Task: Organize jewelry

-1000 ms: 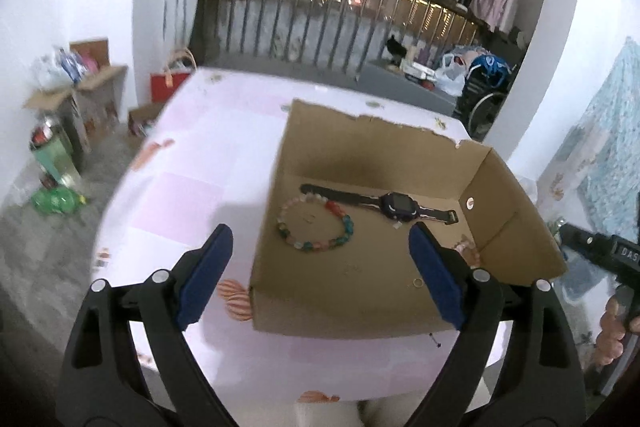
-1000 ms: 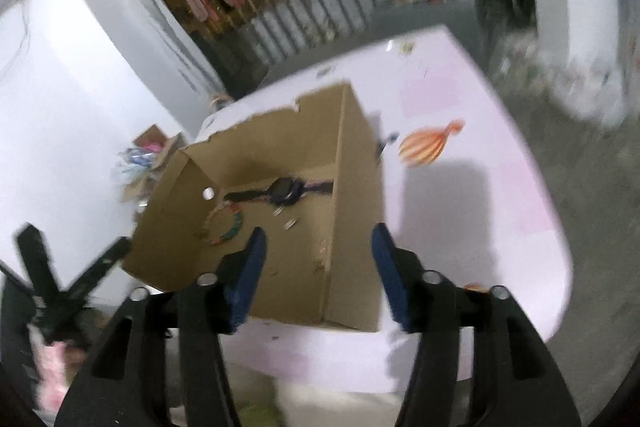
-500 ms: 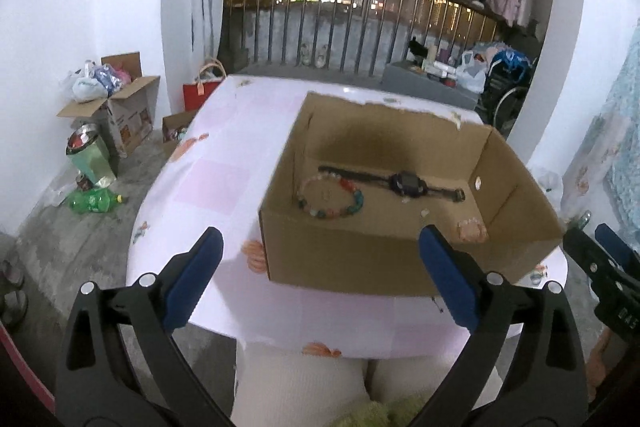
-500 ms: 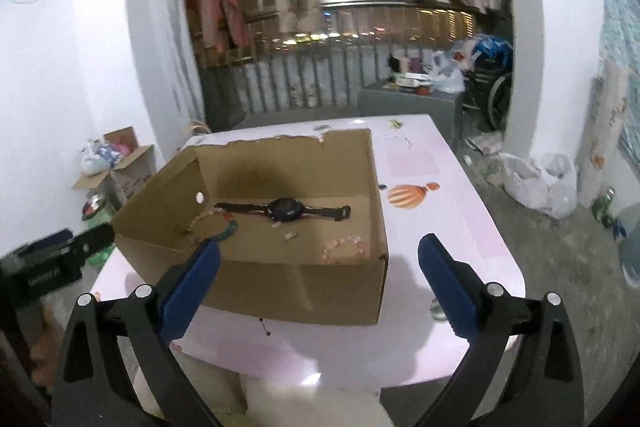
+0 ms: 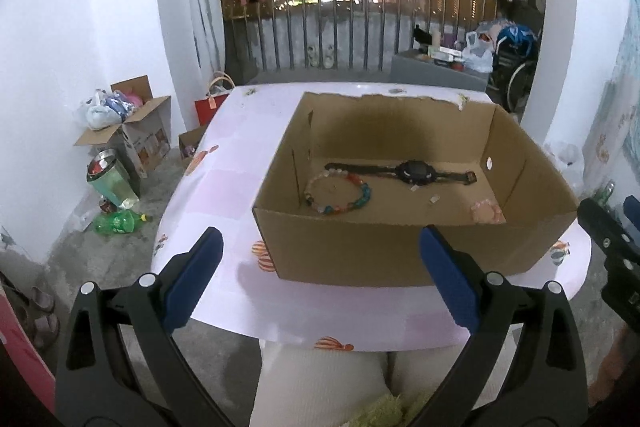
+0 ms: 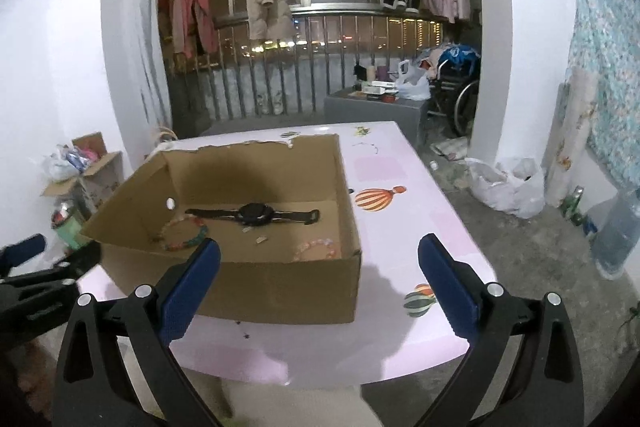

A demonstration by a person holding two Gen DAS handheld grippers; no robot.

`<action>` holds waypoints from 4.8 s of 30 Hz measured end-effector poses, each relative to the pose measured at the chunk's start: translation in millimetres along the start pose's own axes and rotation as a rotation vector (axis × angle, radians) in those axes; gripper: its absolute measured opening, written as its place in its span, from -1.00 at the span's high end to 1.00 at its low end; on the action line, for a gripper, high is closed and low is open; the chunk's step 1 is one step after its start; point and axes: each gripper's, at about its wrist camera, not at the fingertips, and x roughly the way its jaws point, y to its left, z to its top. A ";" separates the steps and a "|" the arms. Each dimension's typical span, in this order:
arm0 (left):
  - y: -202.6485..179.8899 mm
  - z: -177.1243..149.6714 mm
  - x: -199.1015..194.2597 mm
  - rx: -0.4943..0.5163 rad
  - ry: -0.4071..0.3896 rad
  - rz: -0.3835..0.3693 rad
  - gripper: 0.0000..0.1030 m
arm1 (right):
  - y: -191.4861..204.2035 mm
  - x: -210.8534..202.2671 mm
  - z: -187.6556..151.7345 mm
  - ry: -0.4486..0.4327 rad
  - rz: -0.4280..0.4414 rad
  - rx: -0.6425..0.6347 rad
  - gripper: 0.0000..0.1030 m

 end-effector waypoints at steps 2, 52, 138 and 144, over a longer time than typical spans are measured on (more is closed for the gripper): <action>-1.2 -0.5 0.0 0.000 0.002 -0.008 -0.84 | 0.4 1.8 -0.2 0.012 0.013 0.002 -0.88; 38.7 7.0 30.9 -0.030 0.206 0.038 -0.84 | 4.4 45.4 1.5 0.316 -0.131 0.011 -0.88; 34.5 -4.3 31.4 -0.014 0.089 0.029 -0.84 | -5.8 20.3 4.2 0.144 -0.167 -0.007 -0.88; 35.6 -4.2 32.4 -0.013 0.092 0.027 -0.84 | -5.7 21.4 3.9 0.150 -0.164 -0.007 -0.87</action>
